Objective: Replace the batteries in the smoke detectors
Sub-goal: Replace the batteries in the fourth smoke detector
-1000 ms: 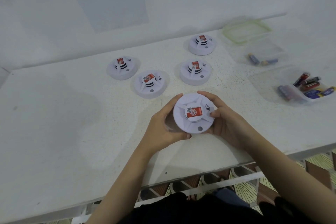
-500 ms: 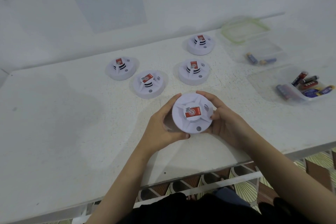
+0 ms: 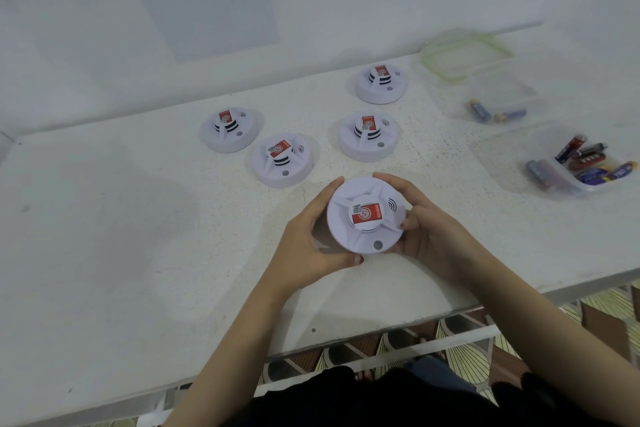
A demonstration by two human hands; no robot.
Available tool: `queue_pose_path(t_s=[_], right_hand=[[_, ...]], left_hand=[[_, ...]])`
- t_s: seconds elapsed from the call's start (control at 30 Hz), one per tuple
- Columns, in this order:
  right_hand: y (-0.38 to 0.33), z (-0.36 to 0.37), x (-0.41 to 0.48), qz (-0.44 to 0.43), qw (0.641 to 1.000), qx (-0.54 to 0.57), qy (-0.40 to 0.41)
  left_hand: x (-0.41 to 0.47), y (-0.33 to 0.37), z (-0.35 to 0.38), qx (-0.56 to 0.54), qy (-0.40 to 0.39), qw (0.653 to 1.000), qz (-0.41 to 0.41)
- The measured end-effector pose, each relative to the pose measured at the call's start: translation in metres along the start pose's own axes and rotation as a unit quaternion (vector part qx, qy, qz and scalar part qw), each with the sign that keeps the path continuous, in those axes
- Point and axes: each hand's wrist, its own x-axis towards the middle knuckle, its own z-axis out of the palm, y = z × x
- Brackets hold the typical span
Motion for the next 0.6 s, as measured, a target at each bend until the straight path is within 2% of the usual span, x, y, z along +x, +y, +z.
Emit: queue_pose_path(t_s=[0.33, 0.6], right_hand=[[-0.0012, 0.0007, 0.0011, 0.01, 1.0, 0.021, -0.007], [-0.0006, -0.0002, 0.0017, 0.015, 0.999, 0.044, -0.018]], left_hand=[[-0.0001, 0.0003, 0.002, 0.011, 0.006, 1.0, -0.004], [0.0003, 0.0057, 0.0005, 0.018, 0.016, 0.999, 0.03]])
